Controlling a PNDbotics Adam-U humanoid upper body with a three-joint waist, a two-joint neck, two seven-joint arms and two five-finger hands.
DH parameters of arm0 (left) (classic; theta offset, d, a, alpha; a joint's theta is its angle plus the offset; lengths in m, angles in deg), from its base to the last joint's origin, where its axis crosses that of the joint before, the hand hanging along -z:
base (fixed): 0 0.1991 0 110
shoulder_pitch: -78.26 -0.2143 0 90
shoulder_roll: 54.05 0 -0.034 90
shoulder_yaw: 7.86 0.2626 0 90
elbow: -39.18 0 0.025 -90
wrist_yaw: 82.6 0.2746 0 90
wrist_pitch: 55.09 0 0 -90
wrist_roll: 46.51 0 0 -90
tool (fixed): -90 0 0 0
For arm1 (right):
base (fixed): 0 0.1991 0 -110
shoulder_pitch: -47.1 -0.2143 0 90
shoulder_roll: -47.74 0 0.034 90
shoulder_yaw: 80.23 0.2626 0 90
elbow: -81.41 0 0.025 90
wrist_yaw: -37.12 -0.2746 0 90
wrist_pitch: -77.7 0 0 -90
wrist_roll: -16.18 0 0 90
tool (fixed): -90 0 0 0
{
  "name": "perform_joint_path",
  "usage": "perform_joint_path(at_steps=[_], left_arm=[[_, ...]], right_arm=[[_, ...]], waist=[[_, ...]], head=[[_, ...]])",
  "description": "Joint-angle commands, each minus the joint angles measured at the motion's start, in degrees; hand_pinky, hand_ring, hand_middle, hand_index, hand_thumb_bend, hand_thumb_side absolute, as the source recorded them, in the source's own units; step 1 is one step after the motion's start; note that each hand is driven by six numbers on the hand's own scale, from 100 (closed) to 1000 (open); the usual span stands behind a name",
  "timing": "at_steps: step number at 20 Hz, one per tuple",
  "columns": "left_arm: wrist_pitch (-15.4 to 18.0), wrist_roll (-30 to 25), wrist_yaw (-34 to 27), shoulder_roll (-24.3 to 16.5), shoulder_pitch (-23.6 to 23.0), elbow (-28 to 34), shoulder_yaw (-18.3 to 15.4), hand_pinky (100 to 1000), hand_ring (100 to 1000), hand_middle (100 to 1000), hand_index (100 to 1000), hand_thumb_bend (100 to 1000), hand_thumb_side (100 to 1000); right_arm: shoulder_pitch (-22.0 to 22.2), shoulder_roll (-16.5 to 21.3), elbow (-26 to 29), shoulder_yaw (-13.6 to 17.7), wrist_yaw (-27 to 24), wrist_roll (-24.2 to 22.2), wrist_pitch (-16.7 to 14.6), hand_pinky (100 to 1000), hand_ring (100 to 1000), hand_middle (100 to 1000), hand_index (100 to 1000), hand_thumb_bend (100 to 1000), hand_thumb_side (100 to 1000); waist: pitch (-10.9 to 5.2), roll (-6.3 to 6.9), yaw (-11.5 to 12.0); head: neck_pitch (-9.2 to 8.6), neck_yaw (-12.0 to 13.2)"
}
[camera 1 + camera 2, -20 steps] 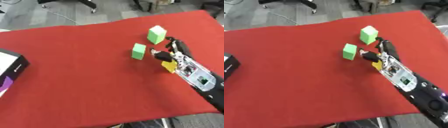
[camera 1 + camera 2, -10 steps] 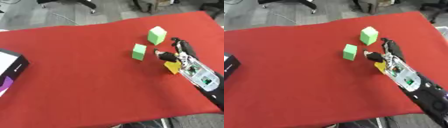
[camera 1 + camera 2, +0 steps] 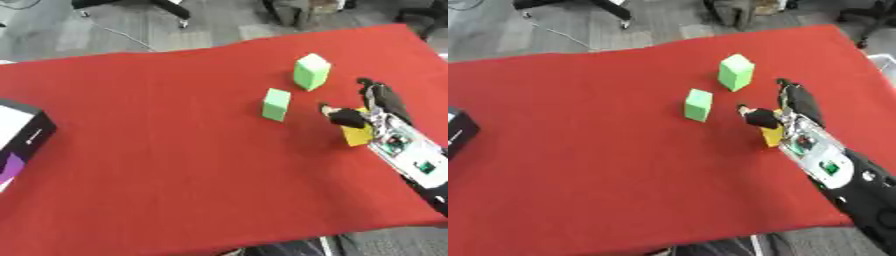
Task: Pick up the objects with one hand, pass them to the other hand, and then place them into the box on the other side of the table.
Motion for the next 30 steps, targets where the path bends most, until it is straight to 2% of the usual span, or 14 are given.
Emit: perform_joint_path(at_steps=[1,11,17,19,21,22,23,24,27,30], left_arm=[[-0.4,0.1,0.4,-1.3,0.1,1.4,-0.5,808,674,643,865,899,943],[-0.8,0.2,0.8,-1.4,-0.2,1.7,-0.7,807,674,644,865,901,945],[-0.9,0.4,0.9,-1.5,-0.2,1.9,-0.7,806,675,644,865,904,946],[-1.0,0.4,0.9,-1.6,-0.1,1.9,-0.7,806,675,644,865,904,944],[-1.0,0.3,0.9,-1.6,-0.1,2.0,-0.6,806,675,645,865,904,945],[-0.9,0.3,0.9,-1.6,-0.1,1.9,-0.6,805,675,644,865,905,945],[-0.9,0.3,0.9,-1.6,0.0,1.9,-0.6,805,675,645,865,906,946],[-0.8,0.3,0.9,-1.6,0.0,1.9,-0.6,805,675,645,865,905,946],[-0.7,0.0,0.8,-1.6,0.0,1.8,-0.5,805,675,644,866,906,951],[-0.6,-0.5,0.8,-1.6,0.0,1.6,-0.6,805,675,644,866,905,953]], right_arm=[[-0.5,1.9,2.9,1.3,3.1,3.9,6.1,100,843,789,953,450,516],[2.5,3.4,6.9,3.2,9.4,-7.5,6.1,100,851,799,956,456,542],[3.3,3.8,7.7,4.2,12.4,-12.1,6.1,115,844,793,955,455,550],[4.2,3.9,8.3,4.4,12.0,-13.3,6.1,245,841,788,954,452,555],[4.4,3.8,8.6,4.1,11.5,-14.0,6.1,298,833,774,952,451,557],[4.4,3.7,8.7,3.9,11.2,-14.2,6.1,370,829,768,951,451,560],[4.4,3.6,8.7,3.6,10.7,-14.3,6.1,361,824,760,949,452,560],[4.3,3.4,8.7,3.3,10.3,-14.4,6.1,403,822,757,948,453,560],[4.1,3.1,8.7,2.4,8.8,-14.0,6.1,436,817,751,946,455,558],[4.2,2.9,8.8,1.5,7.3,-13.4,6.1,568,813,748,946,457,558]], waist=[[-0.85,-0.12,0.0],[-1.10,-0.39,-0.5],[-1.18,-0.45,-0.8],[-1.23,-0.45,-0.9],[-1.21,-0.40,-0.9],[-1.18,-0.37,-0.8],[-1.14,-0.34,-0.8],[-1.10,-0.32,-0.8],[-0.98,-0.28,-0.7],[-0.94,-0.28,-0.7]], head=[[-0.15,0.3],[-0.15,0.4],[-0.15,0.6],[-0.15,0.7],[-0.15,0.7],[-0.15,0.6],[-0.15,0.6],[-0.15,0.5],[-0.15,0.5],[-0.15,0.5]])
